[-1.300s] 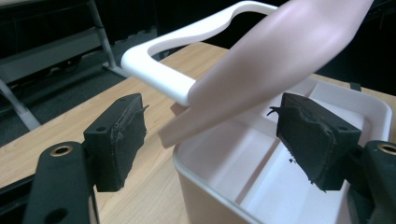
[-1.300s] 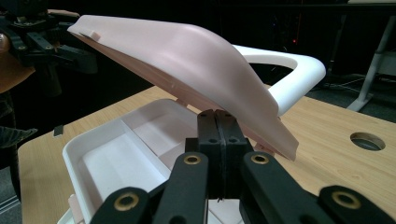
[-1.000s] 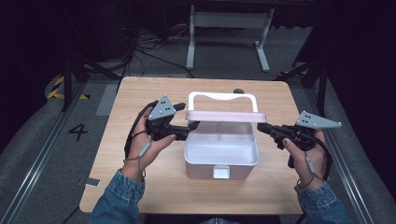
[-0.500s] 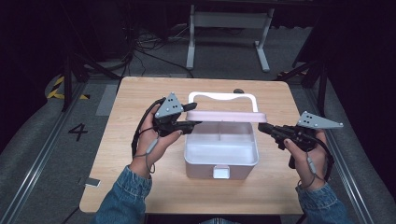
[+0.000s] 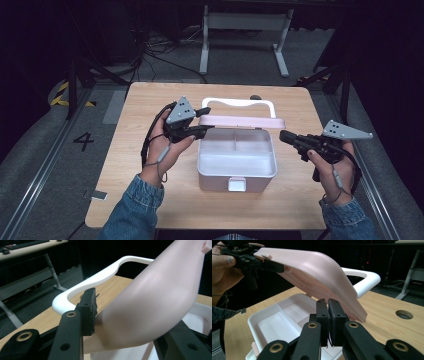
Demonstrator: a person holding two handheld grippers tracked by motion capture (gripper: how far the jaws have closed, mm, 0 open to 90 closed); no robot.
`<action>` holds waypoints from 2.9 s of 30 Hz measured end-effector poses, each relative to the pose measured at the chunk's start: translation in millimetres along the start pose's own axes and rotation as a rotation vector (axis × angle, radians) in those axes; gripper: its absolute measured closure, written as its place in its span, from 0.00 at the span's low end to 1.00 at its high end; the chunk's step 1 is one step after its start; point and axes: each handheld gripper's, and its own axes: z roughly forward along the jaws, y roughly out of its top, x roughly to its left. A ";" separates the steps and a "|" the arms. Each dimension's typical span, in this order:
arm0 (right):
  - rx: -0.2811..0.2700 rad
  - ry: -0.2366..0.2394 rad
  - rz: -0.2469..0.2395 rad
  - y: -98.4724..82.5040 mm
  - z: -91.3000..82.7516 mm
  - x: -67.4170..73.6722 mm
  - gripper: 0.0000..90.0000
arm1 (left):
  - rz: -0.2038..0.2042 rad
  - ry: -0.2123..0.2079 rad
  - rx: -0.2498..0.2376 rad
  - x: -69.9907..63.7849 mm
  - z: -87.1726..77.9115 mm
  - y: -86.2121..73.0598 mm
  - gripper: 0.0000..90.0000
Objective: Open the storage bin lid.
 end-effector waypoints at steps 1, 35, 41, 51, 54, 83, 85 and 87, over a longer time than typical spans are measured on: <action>0.002 -0.002 0.001 -0.1 -1.6 0.1 0.98 | -0.015 0.001 0.000 0.6 0.7 0.8 0.66; -0.019 -0.102 0.041 -8.3 -35.9 -18.2 0.98 | -0.107 0.028 0.075 51.3 33.7 25.7 0.74; -0.015 -0.108 0.045 -9.2 -36.4 -20.1 0.98 | -0.138 0.032 0.083 60.3 41.8 26.0 0.74; 0.007 -0.120 0.052 -12.6 -34.6 -24.0 0.97 | -0.190 0.031 0.085 74.6 55.6 23.5 0.72; 0.017 -0.126 0.057 -14.2 -34.8 -26.5 0.96 | -0.200 0.034 0.094 79.2 60.2 22.6 0.71; 0.046 -0.138 0.073 -21.5 -33.0 -36.7 0.95 | -0.321 0.055 0.181 108.0 98.8 3.9 0.60; 0.045 -0.139 0.073 -21.7 -33.0 -37.1 0.95 | -0.330 0.060 0.189 108.9 99.9 1.9 0.60; 0.045 -0.139 0.073 -21.9 -32.9 -37.6 0.94 | -0.320 0.066 0.202 110.9 100.8 -0.2 0.61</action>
